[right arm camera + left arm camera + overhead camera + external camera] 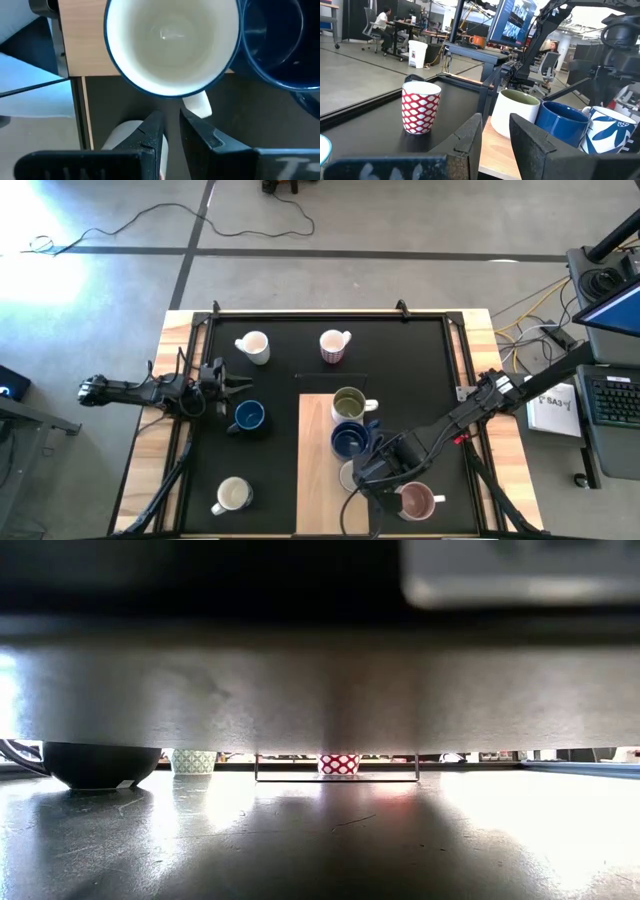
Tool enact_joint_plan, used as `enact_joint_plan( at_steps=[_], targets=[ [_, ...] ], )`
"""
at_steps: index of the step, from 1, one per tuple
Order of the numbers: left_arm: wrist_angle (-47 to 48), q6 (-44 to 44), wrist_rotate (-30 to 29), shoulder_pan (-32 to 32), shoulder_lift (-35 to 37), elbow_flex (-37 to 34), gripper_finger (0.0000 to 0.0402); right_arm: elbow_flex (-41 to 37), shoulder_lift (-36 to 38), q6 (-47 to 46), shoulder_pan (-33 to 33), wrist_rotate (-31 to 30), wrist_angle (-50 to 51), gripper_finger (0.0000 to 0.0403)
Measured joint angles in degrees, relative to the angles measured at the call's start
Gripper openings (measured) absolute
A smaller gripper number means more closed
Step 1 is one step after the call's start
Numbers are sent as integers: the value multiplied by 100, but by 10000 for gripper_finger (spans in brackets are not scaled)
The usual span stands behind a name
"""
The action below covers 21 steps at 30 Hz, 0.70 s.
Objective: Place coffee mugs
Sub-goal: Put the right blue patterned mug on the shelf
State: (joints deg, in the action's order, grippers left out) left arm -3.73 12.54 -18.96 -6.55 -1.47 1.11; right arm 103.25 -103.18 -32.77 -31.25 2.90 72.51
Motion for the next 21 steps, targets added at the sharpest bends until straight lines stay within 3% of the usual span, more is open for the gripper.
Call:
enact_joint_plan(
  at_steps=[21],
  targets=[
    [-2,0,0,2,0,2,82,-29,0,36,-1,-48,-298,54]
  ],
)
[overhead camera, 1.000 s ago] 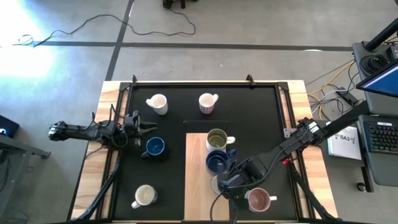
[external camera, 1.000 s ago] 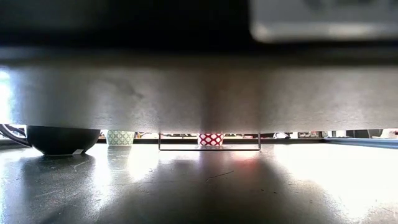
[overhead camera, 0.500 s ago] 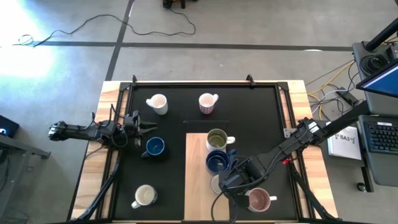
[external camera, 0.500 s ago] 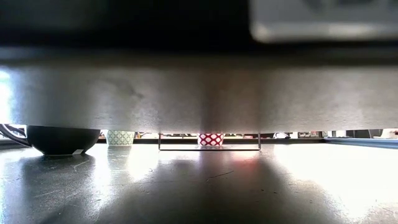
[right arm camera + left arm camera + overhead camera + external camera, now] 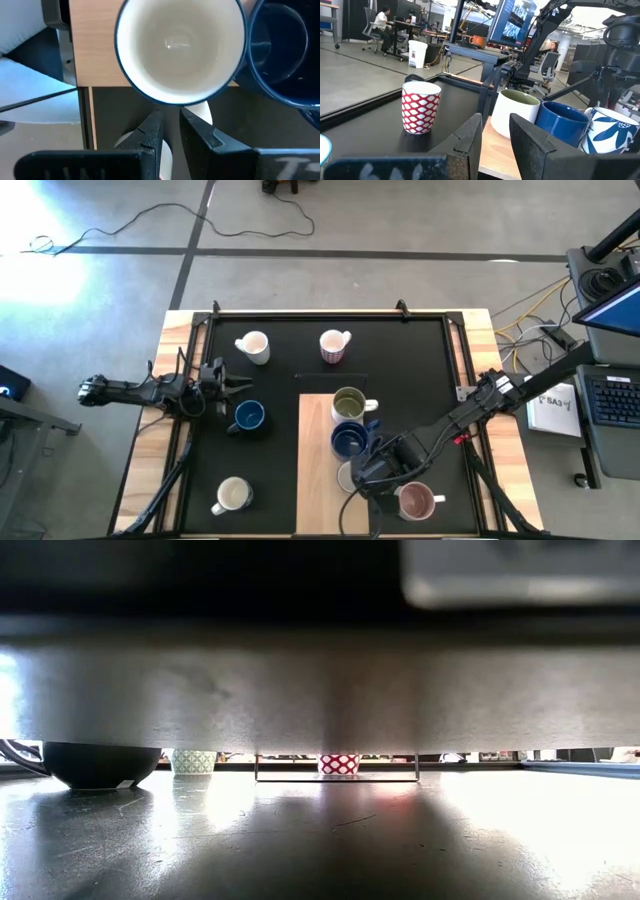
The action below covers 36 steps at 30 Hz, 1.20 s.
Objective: Place coffee mugs
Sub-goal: Put the right blue patterned mug on the shelf, then put the light orange mug on the shelf
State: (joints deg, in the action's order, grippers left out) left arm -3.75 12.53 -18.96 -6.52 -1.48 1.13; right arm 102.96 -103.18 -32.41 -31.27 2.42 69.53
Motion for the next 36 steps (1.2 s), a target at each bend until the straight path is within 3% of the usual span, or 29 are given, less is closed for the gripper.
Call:
enact_joint_plan(
  at_steps=[10,17,30,36],
  targets=[
    [0,2,0,-2,0,-1,82,0,31,-154,-11,44,204,54],
    [0,2,0,-1,0,-2,82,-4,55,-863,-52,57,945,54],
    [0,2,0,-1,0,-1,82,-97,55,-2978,-836,403,1063,54],
    [0,0,0,-2,2,-2,82,-302,41,-4051,-1369,358,489,54]
  ],
)
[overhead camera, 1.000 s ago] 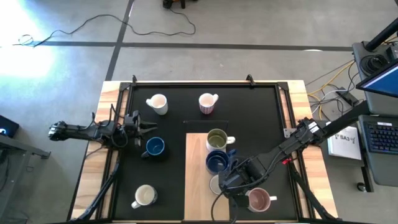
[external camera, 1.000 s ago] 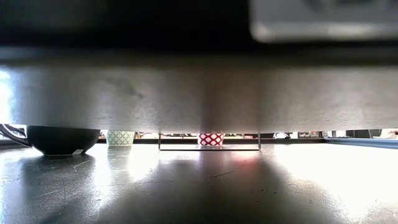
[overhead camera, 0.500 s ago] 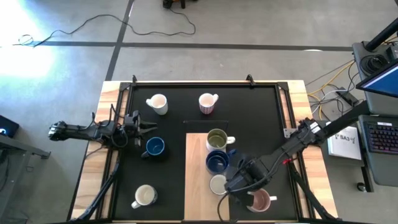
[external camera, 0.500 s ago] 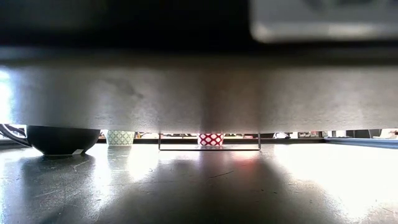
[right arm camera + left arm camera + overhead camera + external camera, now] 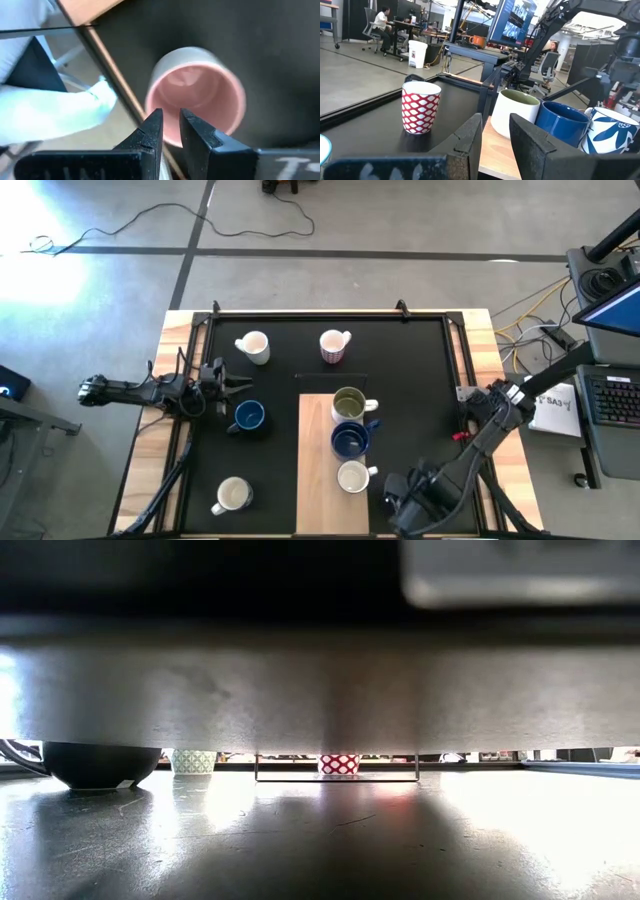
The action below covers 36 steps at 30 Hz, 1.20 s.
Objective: Place coffee mugs
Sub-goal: Put the light orange mug on the shelf
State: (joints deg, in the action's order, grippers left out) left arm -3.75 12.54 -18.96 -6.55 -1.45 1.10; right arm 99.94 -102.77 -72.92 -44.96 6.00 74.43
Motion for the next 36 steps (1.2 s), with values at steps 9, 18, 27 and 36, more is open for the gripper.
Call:
enact_joint_plan(
  at_steps=[9,18,27,36],
  targets=[
    [0,2,0,0,-2,0,82,-477,-104,-852,-327,-152,-1083,54],
    [0,2,0,2,-2,2,82,-790,-106,-1008,-351,-317,-1195,54],
    [0,2,0,2,-2,2,82,-1139,-98,-1056,-353,-451,-1368,54],
    [0,2,0,2,0,1,82,-1380,-100,-894,-353,-464,-1532,54]
  ],
)
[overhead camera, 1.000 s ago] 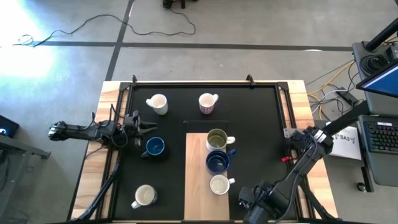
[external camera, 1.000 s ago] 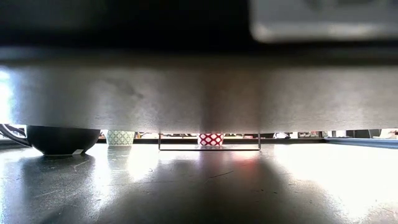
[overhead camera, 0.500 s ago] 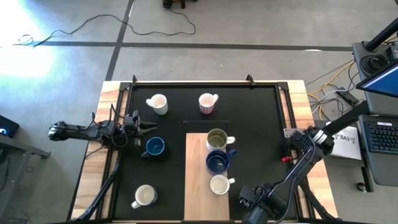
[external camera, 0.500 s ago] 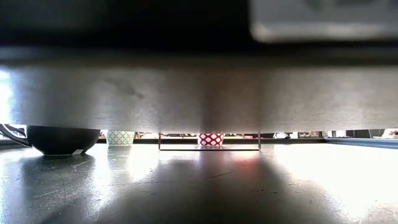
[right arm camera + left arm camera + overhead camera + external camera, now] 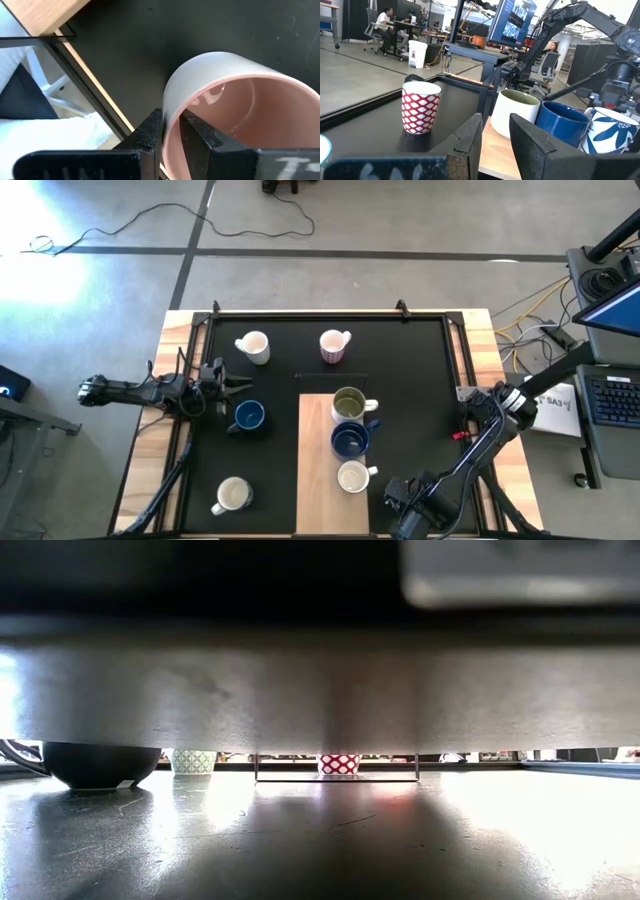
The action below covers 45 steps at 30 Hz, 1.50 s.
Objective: Place coffee mugs
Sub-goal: Put the light orange mug on the shelf
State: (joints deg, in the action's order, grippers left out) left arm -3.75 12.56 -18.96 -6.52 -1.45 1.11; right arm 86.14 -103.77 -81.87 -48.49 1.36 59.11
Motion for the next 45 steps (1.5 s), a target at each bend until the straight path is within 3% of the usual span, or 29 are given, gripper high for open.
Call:
enact_joint_plan(
  at_steps=[15,21,32,45],
  targets=[
    [0,0,0,-2,0,-1,82,-167,4,175,11,257,-247,13],
    [0,0,0,-1,-1,1,82,255,-4,149,10,415,-354,13],
    [0,-1,0,-2,-1,-1,82,965,-2,216,61,161,-227,13],
    [0,0,0,-2,-2,1,82,1404,-2,1090,513,9,-244,13]
  ],
)
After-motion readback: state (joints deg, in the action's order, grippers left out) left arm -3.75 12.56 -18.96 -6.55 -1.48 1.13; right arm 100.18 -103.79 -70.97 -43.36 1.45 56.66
